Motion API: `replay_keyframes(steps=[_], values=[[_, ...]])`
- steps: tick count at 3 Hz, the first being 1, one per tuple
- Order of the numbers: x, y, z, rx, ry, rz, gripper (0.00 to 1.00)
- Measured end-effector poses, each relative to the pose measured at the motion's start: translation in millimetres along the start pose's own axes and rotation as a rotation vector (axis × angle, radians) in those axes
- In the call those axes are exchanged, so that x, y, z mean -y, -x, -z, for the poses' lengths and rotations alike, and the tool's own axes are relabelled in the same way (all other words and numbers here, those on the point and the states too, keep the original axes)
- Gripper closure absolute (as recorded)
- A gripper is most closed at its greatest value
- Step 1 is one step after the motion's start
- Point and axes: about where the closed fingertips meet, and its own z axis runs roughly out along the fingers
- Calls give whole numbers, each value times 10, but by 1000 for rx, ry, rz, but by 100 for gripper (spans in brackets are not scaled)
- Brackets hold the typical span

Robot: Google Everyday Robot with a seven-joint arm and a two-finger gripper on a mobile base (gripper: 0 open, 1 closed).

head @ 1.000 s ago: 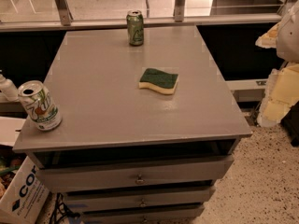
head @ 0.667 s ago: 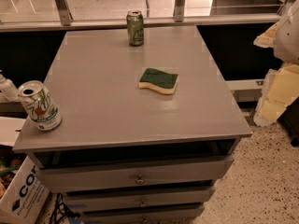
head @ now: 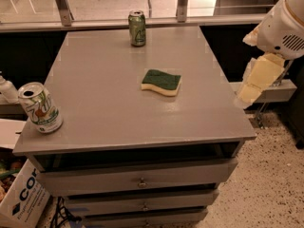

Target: Move green can near 7up can

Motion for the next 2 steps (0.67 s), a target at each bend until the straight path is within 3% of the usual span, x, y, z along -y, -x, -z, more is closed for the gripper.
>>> replay_keyframes(steps=[1, 2], values=[[311, 349, -283, 107, 16, -51, 0], [469, 503, -438, 159, 23, -73, 0]])
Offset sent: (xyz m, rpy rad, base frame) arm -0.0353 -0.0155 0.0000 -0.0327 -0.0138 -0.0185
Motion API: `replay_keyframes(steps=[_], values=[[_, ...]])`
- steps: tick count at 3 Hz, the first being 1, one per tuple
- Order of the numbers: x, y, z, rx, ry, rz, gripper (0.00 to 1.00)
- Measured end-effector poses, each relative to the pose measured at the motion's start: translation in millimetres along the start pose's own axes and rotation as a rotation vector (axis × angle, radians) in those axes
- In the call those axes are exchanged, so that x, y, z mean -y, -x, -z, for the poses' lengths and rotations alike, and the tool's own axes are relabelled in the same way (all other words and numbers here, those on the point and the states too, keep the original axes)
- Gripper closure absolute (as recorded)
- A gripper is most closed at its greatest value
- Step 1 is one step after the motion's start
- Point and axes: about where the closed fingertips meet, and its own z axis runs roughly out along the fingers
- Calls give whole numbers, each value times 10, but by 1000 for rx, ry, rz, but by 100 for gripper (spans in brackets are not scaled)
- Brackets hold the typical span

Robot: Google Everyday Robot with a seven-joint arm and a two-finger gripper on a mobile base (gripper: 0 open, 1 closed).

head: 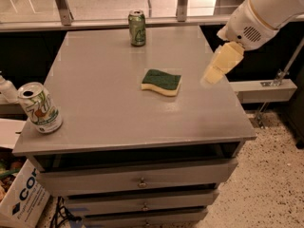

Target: Move green can near 7up can

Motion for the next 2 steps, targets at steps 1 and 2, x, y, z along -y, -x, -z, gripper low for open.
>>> replay_keyframes(steps=[1, 2], values=[[-285, -316, 240, -97, -14, 48, 0], [-441, -472, 388, -107, -29, 33, 0]])
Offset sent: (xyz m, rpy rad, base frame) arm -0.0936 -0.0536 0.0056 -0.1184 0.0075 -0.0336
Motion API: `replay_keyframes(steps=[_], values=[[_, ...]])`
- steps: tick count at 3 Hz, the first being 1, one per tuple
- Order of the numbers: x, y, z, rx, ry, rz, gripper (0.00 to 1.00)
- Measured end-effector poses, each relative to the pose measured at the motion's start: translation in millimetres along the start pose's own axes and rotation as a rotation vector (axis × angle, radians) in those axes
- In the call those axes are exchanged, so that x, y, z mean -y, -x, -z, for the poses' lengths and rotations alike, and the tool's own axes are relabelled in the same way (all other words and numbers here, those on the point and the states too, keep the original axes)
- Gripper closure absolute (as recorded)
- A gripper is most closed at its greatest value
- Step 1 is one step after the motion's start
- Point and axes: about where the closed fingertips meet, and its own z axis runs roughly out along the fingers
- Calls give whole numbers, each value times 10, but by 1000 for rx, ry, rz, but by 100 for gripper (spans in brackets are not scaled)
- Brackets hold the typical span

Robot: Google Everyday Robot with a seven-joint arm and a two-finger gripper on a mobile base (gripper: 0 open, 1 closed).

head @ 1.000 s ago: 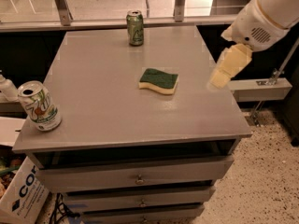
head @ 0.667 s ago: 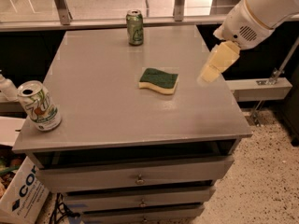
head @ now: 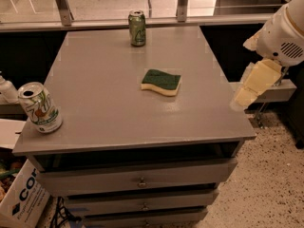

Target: Move green can near 7up can

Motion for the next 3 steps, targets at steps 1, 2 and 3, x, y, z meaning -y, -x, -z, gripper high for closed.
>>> replay_keyframes(steps=[1, 2, 3], values=[[71, 143, -89, 70, -23, -42, 0], [287, 366, -252, 171, -44, -91, 0], [578, 653, -451, 274, -61, -135, 0]])
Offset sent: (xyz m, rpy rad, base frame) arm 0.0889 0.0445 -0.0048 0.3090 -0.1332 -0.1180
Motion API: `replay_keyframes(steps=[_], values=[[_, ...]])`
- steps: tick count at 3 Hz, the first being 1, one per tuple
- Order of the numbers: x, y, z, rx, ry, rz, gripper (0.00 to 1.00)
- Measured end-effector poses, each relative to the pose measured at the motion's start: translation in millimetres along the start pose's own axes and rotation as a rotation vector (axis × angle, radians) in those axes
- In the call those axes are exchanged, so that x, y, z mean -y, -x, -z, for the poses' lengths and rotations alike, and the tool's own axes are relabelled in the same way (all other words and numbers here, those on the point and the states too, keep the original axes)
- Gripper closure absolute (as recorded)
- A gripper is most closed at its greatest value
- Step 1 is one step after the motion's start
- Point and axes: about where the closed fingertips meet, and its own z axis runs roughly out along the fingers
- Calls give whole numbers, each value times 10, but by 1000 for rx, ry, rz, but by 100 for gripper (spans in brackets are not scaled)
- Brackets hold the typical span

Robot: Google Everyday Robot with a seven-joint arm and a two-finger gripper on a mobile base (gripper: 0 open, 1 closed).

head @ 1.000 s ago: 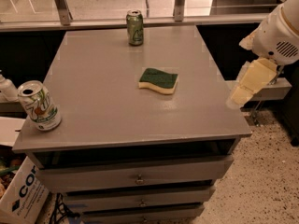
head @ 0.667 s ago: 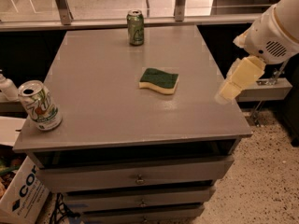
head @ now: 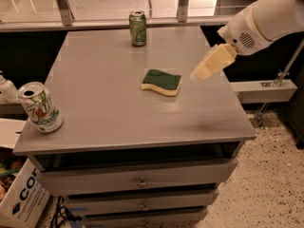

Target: Move green can near 7up can

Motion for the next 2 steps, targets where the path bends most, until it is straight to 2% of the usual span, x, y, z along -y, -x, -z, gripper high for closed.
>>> replay_keyframes(steps=[2], values=[[333, 554, -682, 127, 40, -41, 0]])
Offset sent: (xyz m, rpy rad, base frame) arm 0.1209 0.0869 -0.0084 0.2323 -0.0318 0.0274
